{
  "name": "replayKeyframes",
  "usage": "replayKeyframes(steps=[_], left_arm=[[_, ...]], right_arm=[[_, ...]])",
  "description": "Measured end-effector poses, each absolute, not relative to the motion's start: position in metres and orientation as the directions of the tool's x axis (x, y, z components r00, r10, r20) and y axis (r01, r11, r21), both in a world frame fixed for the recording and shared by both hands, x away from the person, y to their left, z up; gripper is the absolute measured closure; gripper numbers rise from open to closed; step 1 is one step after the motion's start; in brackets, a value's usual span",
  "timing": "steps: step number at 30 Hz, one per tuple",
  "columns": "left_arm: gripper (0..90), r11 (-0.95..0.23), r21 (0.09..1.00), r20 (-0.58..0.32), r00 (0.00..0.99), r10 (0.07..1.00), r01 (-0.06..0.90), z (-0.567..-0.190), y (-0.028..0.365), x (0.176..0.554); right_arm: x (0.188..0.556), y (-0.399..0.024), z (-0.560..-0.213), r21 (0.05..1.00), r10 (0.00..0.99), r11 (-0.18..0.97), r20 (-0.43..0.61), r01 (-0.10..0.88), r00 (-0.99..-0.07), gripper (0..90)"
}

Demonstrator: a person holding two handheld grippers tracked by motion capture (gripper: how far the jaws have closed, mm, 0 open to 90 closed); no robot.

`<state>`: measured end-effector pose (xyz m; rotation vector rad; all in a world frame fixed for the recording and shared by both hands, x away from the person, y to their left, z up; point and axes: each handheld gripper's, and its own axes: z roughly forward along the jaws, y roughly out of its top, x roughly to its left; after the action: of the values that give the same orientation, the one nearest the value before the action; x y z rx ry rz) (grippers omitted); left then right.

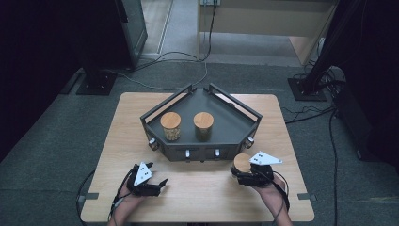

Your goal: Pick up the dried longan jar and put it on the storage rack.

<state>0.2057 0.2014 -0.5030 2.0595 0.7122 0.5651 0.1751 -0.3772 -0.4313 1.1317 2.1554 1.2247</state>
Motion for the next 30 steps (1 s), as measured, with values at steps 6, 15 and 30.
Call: replayKeyframes(steps=[6,15,30], left_arm=[[12.1,-0.464,0.841,0.125,0.734,0.667,0.278,-0.503,0.202,0.206],[12.1,-0.464,0.842,0.127,0.735,0.667,0.276,-0.503,0.202,0.206],[12.1,-0.461,0.843,0.123,0.734,0.668,0.278,-0.504,0.202,0.206]], right_arm=[[0.177,-0.376,-0.429,0.846,0.811,0.287,0.034,0.449,-0.584,25.4],[0.179,-0.375,-0.421,0.841,0.804,0.302,0.028,0.448,-0.594,25.4],[0.178,-0.371,-0.415,0.851,0.789,0.326,-0.005,0.412,-0.614,25.5]])
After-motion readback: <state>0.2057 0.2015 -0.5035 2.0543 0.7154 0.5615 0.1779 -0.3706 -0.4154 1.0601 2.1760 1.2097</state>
